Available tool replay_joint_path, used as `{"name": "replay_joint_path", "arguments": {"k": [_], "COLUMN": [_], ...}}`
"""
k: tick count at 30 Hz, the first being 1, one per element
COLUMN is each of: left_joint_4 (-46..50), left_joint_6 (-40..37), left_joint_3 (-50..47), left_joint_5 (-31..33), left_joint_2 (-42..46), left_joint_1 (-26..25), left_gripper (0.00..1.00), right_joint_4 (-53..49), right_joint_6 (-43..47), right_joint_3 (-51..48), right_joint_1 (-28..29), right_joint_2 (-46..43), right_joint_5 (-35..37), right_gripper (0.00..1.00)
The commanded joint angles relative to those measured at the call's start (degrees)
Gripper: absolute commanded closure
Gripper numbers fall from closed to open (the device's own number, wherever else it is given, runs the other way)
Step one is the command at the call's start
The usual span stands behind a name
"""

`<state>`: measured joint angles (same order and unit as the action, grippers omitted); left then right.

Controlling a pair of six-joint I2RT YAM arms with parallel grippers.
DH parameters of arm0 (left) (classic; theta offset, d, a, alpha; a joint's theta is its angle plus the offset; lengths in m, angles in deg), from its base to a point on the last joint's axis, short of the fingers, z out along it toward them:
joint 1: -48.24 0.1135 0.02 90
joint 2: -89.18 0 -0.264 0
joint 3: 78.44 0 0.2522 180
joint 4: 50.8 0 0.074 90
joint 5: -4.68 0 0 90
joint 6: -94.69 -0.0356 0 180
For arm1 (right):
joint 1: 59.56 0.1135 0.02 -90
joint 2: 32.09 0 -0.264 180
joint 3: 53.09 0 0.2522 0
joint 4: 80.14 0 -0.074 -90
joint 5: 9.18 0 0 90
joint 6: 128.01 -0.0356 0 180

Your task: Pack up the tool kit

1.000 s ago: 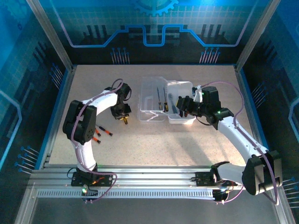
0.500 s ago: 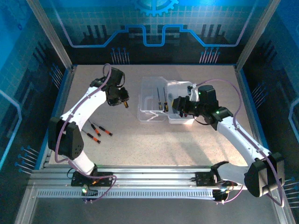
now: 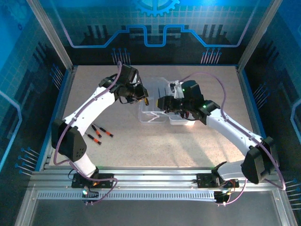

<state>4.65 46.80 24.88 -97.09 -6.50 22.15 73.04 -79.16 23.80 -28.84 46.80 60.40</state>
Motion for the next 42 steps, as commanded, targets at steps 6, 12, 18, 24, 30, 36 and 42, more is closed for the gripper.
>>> {"name": "replay_joint_path", "arguments": {"k": [6,12,18,24,30,36,42], "left_joint_4": [-2.9,-3.1,-3.4,-3.9,-4.8,-4.3,-2.4], "left_joint_6": [2.4,2.2,2.1,2.1,2.5,1.8,-1.1], "left_joint_3": [0.6,0.2,-0.3,-0.7,-1.1,-0.9,-0.1], "left_joint_5": [-5.7,-5.9,-6.4,-6.7,-7.5,-7.1,-6.0], "left_joint_2": [-1.8,-1.9,-2.1,-1.9,-2.2,-2.0,1.4], "left_joint_1": [-1.4,-1.4,-1.4,-1.4,-1.4,-1.3,1.6], "left_gripper": [0.82,0.82,0.82,0.82,0.82,0.72,0.19], "right_joint_4": [0.8,1.3,1.9,3.1,3.5,3.7,2.7], "right_joint_6": [2.1,1.5,1.2,0.2,-0.6,-0.5,0.1], "right_joint_3": [6.0,6.8,7.3,7.9,8.0,7.0,4.5], "right_joint_1": [1.4,1.4,1.4,1.4,1.4,1.4,1.1], "right_joint_2": [6.7,9.7,11.2,12.4,12.3,10.4,6.9], "right_joint_5": [-1.3,-2.1,-1.5,-2.4,-1.9,-0.3,1.0], "right_gripper": [0.55,0.56,0.57,0.62,0.77,0.88,0.89]}}
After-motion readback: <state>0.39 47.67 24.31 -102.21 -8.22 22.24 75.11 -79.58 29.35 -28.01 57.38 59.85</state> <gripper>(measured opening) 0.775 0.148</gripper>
